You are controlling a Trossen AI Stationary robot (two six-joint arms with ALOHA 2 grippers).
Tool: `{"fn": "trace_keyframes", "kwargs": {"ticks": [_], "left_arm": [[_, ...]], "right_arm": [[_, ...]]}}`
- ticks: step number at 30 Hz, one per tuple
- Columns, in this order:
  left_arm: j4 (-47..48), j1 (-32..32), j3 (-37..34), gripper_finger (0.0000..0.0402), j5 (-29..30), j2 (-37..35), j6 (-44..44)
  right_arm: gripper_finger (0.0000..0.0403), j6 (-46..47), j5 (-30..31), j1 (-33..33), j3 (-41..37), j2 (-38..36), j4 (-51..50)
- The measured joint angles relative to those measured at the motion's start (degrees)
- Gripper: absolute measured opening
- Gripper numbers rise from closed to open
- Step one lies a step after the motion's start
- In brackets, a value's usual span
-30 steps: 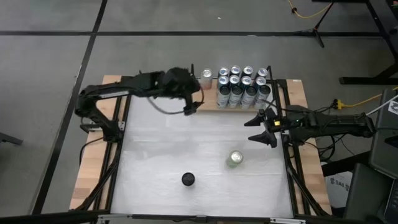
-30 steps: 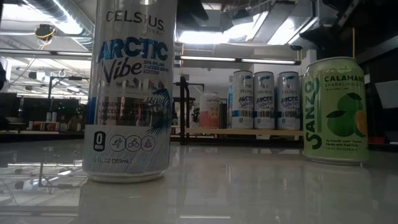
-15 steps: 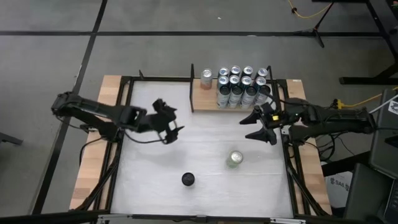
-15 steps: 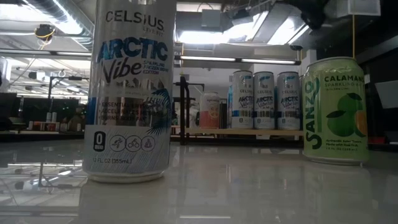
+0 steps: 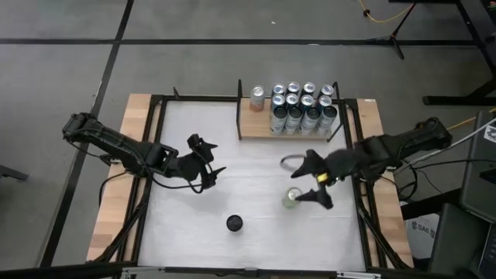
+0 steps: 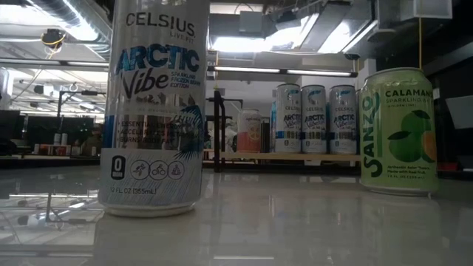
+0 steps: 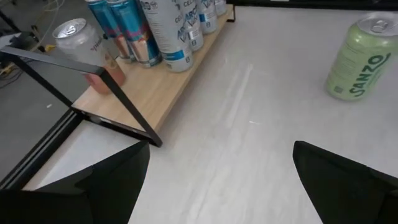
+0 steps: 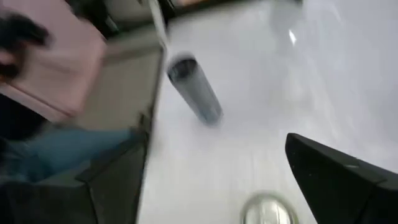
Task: Place canned beverage on shelf
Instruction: Put the green soda can on the shelf
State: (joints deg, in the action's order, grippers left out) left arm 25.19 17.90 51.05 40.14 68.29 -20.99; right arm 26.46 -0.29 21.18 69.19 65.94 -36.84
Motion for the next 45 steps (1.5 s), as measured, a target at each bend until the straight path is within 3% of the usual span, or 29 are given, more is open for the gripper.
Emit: {"fn": "trace_keyframes", "kwargs": {"ticks": [4, 8, 14, 20, 45], "left_arm": [[-0.83, 0.34, -0.02, 0.0387, -0.03, 0.00, 0.00], [-0.96, 0.32, -0.04, 0.0387, -0.06, 0.00, 0.07], [-1.00, 0.32, -0.04, 0.0387, -0.15, 0.00, 0.09], [-0.98, 0.32, -0.04, 0.0387, -0.15, 0.00, 0.11], [-1.85, 0.94, -0.04, 0.0387, -0.17, 0.07, 0.13]], "right_arm": [[0.0372, 6.14, 5.17, 3.87, 7.27, 6.85, -11.64], [0.0372, 15.18, 5.40, 4.87, 11.19, 12.36, -18.89], [0.0372, 30.33, 3.75, 4.66, 11.76, 17.57, -24.14], [0.0372, 37.72, 3.69, 4.69, 11.76, 21.18, -30.35], [0.0372, 48.83, 9.60, 4.58, 11.76, 25.35, -30.64]]}}
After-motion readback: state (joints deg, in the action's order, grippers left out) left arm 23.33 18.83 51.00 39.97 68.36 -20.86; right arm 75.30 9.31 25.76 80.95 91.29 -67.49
